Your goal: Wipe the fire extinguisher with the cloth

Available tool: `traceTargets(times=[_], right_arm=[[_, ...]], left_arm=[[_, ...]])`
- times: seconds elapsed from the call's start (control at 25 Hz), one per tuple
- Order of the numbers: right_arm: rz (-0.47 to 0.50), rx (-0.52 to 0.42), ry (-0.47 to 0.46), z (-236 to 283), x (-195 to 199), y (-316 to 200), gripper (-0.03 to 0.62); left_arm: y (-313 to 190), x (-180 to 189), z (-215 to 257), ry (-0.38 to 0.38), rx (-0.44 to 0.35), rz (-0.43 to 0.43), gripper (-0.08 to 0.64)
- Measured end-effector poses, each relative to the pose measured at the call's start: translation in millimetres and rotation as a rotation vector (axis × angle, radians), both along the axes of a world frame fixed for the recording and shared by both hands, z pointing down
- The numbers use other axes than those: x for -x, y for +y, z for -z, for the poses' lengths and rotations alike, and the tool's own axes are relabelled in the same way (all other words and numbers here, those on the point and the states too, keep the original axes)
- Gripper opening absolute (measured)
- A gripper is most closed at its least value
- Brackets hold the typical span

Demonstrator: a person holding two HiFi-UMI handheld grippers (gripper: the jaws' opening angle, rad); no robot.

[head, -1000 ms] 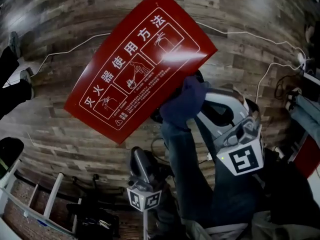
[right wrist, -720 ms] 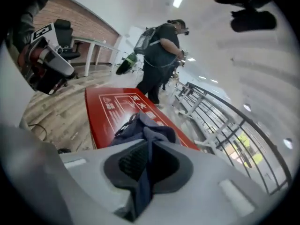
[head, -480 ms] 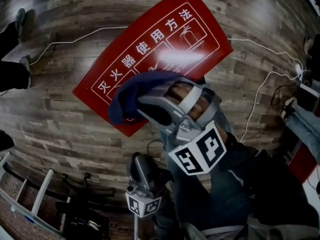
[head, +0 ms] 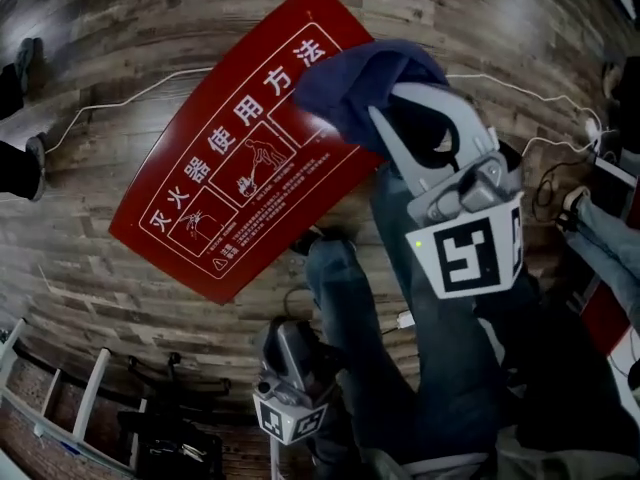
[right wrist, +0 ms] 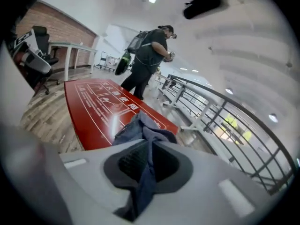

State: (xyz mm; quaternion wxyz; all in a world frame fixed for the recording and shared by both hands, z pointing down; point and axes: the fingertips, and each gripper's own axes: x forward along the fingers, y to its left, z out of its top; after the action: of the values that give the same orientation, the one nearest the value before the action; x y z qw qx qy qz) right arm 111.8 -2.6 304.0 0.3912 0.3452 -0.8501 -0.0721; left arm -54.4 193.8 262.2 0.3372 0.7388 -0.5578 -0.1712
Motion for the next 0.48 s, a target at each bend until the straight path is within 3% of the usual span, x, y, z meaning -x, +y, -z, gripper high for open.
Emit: traceTargets(times=[0.16,0.24,0.36,0.48], right_arm=[[0.303,-0.018,-0.035,10,78,34,0.023],[0.420,-0.031,-0.033,9,86,43,0.023],[0.423,-0.022,-0.061,0,42,20,0.023],[0.304,0.014,-0.130,-5,-8,-13,0.023]], left_arm=[[-30,-32,10,0.009,-0.005,0.005,0.006],[-49,-49,13,0.003,-0.014,0.012,0.006],[-79,-84,10,-0.007,-0.017,0.023,0.006],[-94,-105,4,-0.013,-0.008,0.025,0.006]])
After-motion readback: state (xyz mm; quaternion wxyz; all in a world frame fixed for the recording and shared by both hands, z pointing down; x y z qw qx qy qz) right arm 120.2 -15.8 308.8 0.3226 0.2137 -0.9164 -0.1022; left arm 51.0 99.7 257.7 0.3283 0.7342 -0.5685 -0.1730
